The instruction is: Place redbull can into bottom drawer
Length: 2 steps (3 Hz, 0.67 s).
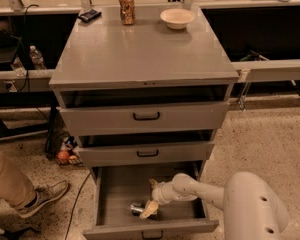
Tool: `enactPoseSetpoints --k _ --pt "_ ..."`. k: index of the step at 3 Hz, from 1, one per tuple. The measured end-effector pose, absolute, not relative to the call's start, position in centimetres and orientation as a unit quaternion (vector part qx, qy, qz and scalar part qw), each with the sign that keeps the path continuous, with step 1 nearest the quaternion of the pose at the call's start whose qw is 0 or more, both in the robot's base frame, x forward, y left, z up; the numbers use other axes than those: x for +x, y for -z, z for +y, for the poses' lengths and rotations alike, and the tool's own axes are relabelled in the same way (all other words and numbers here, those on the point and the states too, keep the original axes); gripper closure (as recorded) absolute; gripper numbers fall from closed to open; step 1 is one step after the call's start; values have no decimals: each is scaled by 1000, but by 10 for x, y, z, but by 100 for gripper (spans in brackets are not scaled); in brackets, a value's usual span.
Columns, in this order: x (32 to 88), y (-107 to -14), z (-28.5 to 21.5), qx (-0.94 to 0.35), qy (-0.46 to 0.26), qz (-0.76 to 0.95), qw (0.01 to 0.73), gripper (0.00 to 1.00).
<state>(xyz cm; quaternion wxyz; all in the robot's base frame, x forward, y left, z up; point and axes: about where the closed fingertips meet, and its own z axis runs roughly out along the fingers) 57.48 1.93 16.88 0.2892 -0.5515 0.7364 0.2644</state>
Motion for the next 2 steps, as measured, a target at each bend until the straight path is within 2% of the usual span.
enactPoseSetpoints --k 1,2 --pt "587 -186 0 -543 -254 739 307 0" --pt "597 -207 -41 -515 -234 758 327 0"
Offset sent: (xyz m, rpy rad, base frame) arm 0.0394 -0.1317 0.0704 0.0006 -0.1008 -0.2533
